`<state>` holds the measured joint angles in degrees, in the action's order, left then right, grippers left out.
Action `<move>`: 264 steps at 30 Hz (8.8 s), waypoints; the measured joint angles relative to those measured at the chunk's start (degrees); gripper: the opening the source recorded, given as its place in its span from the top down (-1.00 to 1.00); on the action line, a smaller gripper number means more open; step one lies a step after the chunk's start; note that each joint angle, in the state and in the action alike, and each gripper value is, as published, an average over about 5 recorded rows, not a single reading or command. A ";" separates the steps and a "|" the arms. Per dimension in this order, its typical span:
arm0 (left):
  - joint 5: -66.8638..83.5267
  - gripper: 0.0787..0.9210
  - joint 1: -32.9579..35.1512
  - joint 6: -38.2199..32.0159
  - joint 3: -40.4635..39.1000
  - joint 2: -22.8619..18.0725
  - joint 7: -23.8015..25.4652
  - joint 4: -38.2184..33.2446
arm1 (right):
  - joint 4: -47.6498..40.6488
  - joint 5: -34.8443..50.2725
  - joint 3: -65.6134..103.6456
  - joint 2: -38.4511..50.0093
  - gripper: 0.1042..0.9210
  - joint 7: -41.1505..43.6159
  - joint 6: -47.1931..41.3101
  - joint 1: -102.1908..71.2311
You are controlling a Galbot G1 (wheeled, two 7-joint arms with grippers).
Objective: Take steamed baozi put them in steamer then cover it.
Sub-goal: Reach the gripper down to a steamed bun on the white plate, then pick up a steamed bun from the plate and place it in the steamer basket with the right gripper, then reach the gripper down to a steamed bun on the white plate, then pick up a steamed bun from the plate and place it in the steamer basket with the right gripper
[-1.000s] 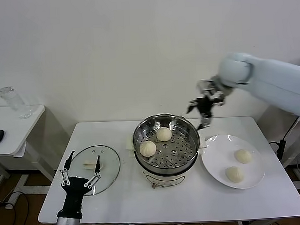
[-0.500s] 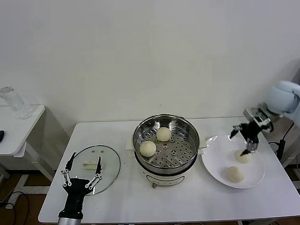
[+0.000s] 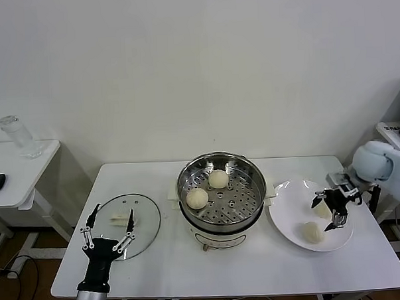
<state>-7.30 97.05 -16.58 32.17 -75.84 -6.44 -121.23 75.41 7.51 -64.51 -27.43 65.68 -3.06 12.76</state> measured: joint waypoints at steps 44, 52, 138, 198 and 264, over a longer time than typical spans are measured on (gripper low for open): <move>-0.14 -0.77 -0.20 -0.19 0.34 -0.20 -0.05 -0.23 | -0.43 -4.13 5.27 -2.19 -0.24 -0.31 3.11 -1.46; -0.26 -0.77 0.04 -0.37 -0.02 -0.12 -0.05 -0.16 | 1.21 -2.66 2.84 -5.08 -0.24 2.01 7.79 9.89; 0.09 -0.77 -0.16 -1.56 0.78 0.16 -0.68 0.69 | -5.55 -4.29 7.02 -8.31 -0.76 5.03 15.28 13.05; 0.39 -0.77 0.17 -1.04 1.86 0.04 -0.65 0.25 | -25.77 -5.65 14.68 -11.53 -0.29 2.57 7.81 -3.68; 0.42 -0.77 -0.30 -1.46 2.12 -0.13 -1.06 0.26 | -4.67 12.19 -16.20 -32.90 -0.76 2.36 -7.07 21.26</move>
<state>-6.88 96.75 -18.04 34.29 -75.97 -7.50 -120.96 70.75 19.69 -80.71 -60.33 68.03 -10.13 34.02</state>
